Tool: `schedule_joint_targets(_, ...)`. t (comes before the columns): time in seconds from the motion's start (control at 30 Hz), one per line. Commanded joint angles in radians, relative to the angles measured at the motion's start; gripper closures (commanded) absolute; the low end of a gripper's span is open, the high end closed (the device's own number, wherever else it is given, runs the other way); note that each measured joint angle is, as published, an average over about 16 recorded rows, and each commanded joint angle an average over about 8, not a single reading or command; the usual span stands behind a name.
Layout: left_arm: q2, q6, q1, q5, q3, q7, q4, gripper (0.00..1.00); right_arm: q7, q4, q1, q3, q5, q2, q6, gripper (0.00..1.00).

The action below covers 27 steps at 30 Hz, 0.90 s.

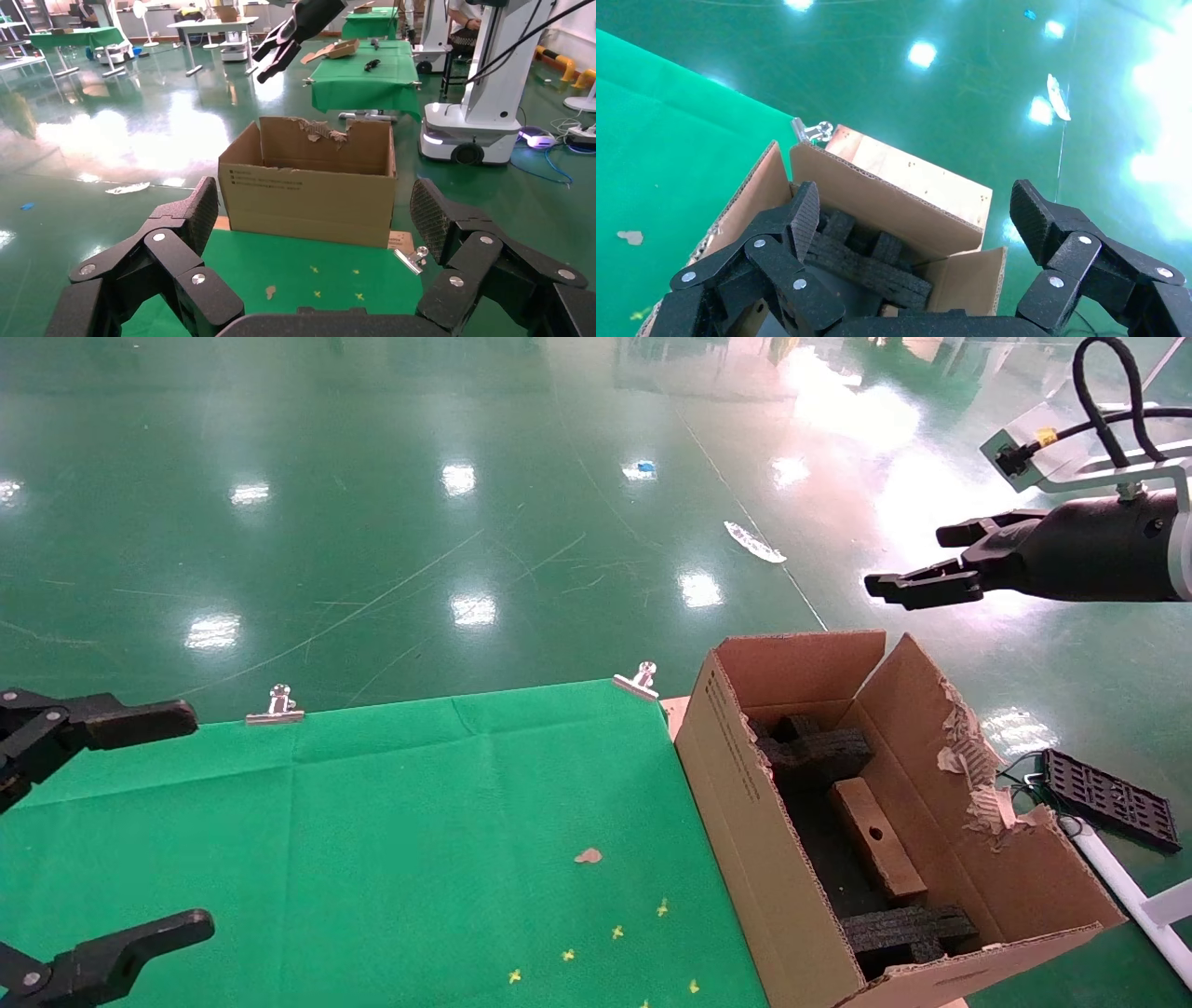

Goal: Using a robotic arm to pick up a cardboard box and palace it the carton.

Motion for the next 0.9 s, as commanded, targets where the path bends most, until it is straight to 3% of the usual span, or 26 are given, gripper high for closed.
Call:
schedule_joint_targets(0.03, 0.000, 0.000, 0.000, 0.000, 0.000, 0.000, 0.000, 0.00, -0.008, 0.016, 0.009, 0.007, -0.003, 0.006, 0.005, 0.00)
schedule_joint_targets(0.9, 0.000, 0.000, -0.001, -0.001, 0.002, 0.001, 0.001, 0.00, -0.199, 0.168, -0.484, 0.618, 0.146, -0.107, -0.241, 0.00)
